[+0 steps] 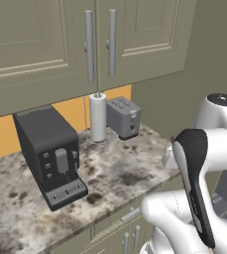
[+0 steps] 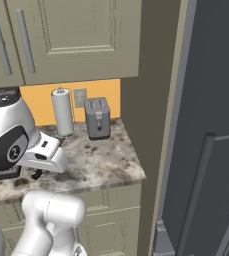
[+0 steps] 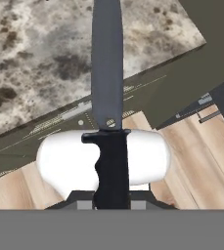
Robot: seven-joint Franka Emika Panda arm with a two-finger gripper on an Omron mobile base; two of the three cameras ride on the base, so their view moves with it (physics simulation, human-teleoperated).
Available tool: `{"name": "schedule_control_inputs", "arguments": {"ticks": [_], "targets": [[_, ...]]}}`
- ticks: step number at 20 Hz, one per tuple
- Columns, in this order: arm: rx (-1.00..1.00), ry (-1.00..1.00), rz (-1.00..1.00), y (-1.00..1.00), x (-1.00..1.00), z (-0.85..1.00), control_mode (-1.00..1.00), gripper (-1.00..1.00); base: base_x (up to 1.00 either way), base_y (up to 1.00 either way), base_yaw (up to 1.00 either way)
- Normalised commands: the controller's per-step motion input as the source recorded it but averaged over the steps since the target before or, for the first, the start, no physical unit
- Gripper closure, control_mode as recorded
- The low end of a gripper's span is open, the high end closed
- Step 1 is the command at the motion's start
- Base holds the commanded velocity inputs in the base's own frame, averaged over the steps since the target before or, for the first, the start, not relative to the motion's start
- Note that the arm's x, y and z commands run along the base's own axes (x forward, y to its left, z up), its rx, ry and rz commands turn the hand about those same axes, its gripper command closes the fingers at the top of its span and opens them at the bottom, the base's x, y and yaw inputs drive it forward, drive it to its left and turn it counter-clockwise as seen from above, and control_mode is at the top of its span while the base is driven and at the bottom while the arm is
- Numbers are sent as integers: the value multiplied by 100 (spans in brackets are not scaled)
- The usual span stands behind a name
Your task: Retrieve the butter from the fridge and place it on a plate on the dining table. Then retrieve the butter knife by the fridge and place it near the plate.
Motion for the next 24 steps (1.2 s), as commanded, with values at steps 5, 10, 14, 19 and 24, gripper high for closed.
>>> {"name": "schedule_control_inputs", "arguments": {"ticks": [5, 10, 14, 19, 24], "targets": [[0, 0, 0, 0, 0, 0, -100, 100, 0, 0, 0], [0, 0, 0, 0, 0, 0, 100, 100, -45, 5, 0], [0, 0, 0, 0, 0, 0, 100, 100, -81, 26, 0], [0, 0, 0, 0, 0, 0, 100, 100, -92, 42, 5], [0, 0, 0, 0, 0, 0, 100, 100, -100, 47, 37]]}}
